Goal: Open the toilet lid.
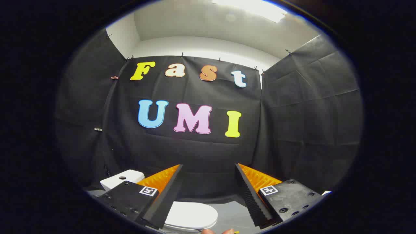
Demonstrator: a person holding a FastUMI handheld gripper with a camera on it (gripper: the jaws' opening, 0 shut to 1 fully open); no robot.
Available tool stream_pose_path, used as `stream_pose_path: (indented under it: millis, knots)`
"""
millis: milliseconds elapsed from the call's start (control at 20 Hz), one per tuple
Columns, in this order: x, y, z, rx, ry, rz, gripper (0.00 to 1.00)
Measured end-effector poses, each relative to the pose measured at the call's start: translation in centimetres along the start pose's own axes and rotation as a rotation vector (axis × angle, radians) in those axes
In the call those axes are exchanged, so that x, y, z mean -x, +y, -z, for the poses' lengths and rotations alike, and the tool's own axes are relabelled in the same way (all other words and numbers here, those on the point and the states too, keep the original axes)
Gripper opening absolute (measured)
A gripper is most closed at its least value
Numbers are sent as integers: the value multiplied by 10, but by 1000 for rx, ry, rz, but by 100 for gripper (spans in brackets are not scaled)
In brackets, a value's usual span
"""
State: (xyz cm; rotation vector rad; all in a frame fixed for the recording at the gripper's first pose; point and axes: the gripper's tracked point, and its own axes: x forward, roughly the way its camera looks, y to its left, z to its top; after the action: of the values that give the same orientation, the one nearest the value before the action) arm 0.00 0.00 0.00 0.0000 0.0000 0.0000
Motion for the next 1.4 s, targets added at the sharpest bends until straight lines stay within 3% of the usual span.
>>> stream_pose_path:
  millis: [1400]
  knots:
    - [-5, 5, 14, 20, 15, -9, 98]
